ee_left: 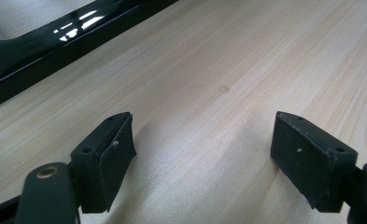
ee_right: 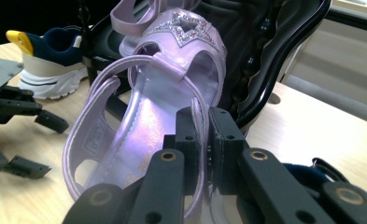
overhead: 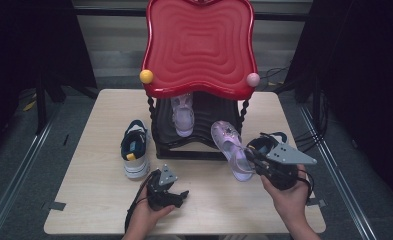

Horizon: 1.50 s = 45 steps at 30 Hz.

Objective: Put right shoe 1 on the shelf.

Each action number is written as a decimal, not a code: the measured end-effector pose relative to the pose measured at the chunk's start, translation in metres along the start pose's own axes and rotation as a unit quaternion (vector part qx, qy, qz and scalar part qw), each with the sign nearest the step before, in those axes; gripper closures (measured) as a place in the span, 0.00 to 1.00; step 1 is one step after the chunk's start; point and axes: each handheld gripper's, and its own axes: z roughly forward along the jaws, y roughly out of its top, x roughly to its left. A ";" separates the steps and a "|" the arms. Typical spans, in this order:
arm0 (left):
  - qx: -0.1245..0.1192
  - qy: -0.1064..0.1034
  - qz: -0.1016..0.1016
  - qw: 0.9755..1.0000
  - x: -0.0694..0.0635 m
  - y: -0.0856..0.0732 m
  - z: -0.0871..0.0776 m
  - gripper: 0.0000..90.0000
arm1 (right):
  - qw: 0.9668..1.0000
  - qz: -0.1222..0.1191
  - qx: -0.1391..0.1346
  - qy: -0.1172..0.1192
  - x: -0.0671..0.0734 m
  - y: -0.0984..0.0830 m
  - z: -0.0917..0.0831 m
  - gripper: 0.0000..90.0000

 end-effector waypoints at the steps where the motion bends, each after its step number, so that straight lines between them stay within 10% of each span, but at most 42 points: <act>1: -0.001 0.000 0.000 1.000 0.000 0.000 0.000 0.23 | 1.000 -0.002 -0.002 -0.001 0.000 0.001 0.002 0.92; 45: 0.000 0.001 -0.001 1.000 0.000 0.000 0.000 0.23 | 0.991 0.045 -0.032 -0.121 0.012 0.038 0.064 0.92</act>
